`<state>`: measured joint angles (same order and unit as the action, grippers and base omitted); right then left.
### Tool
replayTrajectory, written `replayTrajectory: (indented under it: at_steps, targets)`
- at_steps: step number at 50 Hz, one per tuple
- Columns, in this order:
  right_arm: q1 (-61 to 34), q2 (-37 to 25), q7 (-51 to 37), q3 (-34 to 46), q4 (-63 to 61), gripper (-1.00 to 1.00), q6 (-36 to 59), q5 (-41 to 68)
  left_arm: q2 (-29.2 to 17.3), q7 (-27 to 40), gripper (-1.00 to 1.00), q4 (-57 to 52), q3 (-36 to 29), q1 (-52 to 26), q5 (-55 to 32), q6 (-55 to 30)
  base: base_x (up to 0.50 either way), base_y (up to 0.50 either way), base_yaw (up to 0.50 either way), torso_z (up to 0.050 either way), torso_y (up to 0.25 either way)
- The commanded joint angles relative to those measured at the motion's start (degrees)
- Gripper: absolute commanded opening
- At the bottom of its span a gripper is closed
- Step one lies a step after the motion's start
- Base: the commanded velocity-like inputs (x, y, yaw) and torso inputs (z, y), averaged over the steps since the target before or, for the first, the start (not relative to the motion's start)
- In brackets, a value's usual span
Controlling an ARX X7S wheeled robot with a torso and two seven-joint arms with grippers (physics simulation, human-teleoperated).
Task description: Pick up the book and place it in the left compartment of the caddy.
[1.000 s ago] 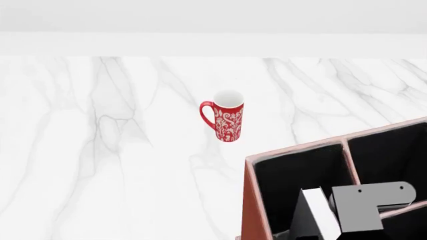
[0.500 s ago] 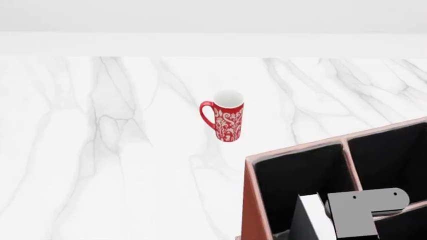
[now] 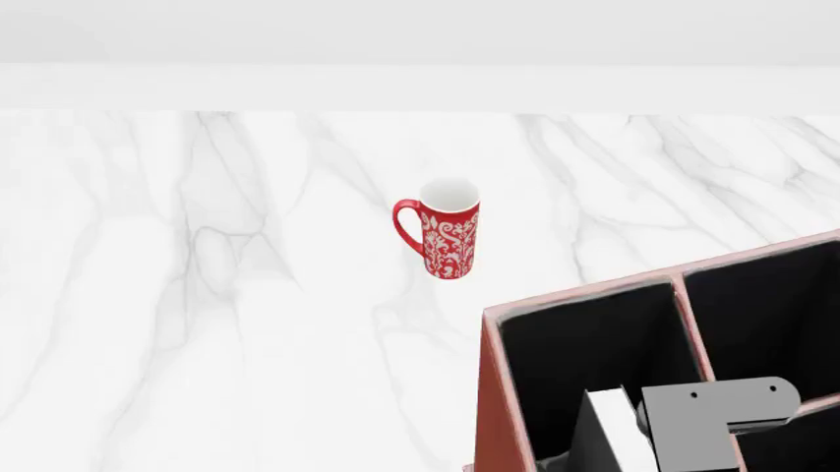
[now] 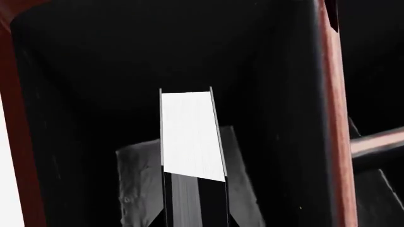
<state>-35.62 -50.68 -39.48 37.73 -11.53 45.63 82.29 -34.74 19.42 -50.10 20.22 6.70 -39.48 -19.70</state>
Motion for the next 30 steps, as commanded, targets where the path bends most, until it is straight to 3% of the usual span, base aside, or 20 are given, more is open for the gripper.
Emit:
replayTrajectory:
  at_steps: [1,2,3,30]
  targets:
    - [-0.77,-0.07,1.21,-1.05,-0.37,-1.00,0.32,-2.93,-0.11,0.09,1.00,-0.12,-0.04,0.17,-0.07,0.14,0.00,0.00,0.00,0.000,0.000]
    - [-0.72,-0.06,1.35,-1.11,-0.37,-1.00,0.26,-2.78,-0.13,0.06,1.00,-0.13,-0.05,0.20,-0.07,0.16,0.00,0.00,0.00,0.000,0.010]
    - [-0.71,-0.10,1.38,-1.12,-0.39,1.00,0.20,-2.84,-0.15,0.09,1.00,-0.03,-0.14,0.08,-0.08,0.12,0.00,0.00,0.00,0.000,0.000]
    - [-2.18,-2.10,-1.46,-3.51,-6.53,1.00,-0.06,-0.13,-0.50,0.39,1.00,-0.12,0.05,0.26,-0.52,0.38,0.00,0.00,0.00,0.000,0.000]
